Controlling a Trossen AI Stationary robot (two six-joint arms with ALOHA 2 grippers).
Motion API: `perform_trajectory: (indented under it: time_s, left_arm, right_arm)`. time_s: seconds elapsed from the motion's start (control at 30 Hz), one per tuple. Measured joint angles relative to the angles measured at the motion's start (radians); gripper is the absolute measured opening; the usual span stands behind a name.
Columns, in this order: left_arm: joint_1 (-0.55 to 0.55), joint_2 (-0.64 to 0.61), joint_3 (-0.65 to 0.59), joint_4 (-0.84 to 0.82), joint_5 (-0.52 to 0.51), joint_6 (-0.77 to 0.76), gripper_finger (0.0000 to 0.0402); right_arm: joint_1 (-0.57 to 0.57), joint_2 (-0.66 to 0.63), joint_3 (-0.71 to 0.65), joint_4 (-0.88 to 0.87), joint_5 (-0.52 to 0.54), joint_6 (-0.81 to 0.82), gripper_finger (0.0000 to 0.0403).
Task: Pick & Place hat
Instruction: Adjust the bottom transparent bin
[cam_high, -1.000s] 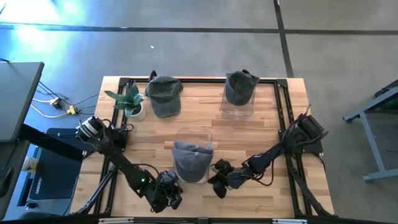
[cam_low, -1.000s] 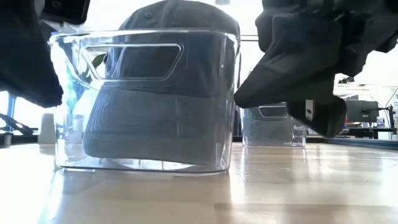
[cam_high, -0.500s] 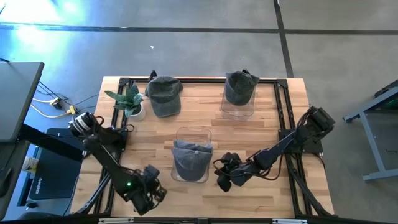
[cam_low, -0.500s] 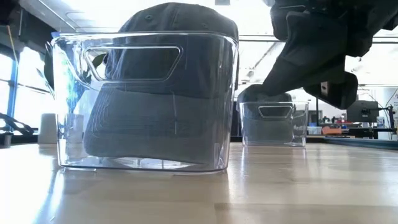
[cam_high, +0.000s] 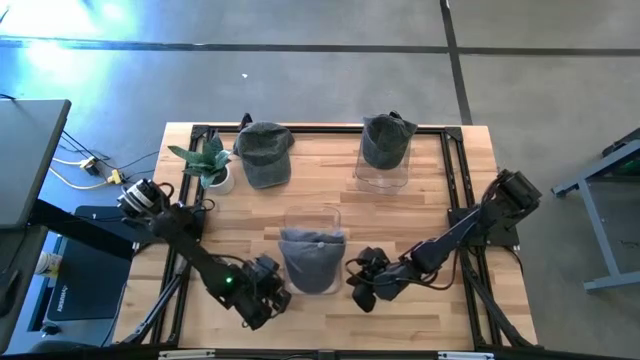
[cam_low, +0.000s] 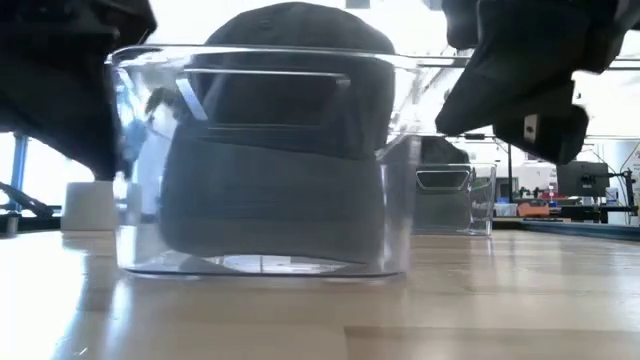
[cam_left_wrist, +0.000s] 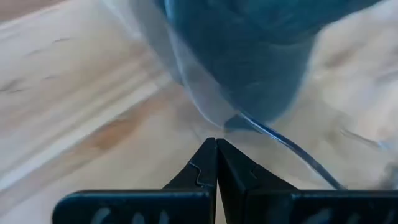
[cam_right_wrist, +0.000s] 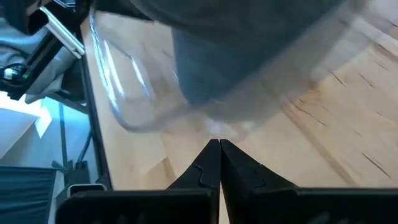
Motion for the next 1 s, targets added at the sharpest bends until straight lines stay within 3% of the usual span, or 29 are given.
perform_trajectory:
  time_s: [0.23, 0.43, 0.63, 0.87, 1.0]
  left_arm:
    - [0.019, 0.000, 0.002, -0.012, 0.033, 0.033, 0.0000]
    - [0.022, -0.014, 0.002, -0.161, 0.054, 0.004, 0.0000]
    - [0.128, -0.014, 0.001, -0.322, 0.026, 0.043, 0.0000]
    - [0.274, -0.014, -0.047, -0.118, 0.024, 0.333, 0.0000]
    - [0.308, -0.014, -0.049, -0.053, 0.046, 0.426, 0.0000]
  right_arm:
    - [0.009, -0.037, 0.000, -0.064, 0.007, 0.001, 0.0000]
    - [0.005, -0.053, 0.000, -0.091, 0.003, 0.023, 0.0000]
    - [-0.013, 0.004, 0.000, -0.009, -0.004, 0.005, 0.0000]
    - [-0.012, 0.032, 0.000, 0.029, -0.012, 0.011, 0.0000]
    - [-0.012, 0.032, 0.000, 0.031, -0.024, 0.025, 0.0000]
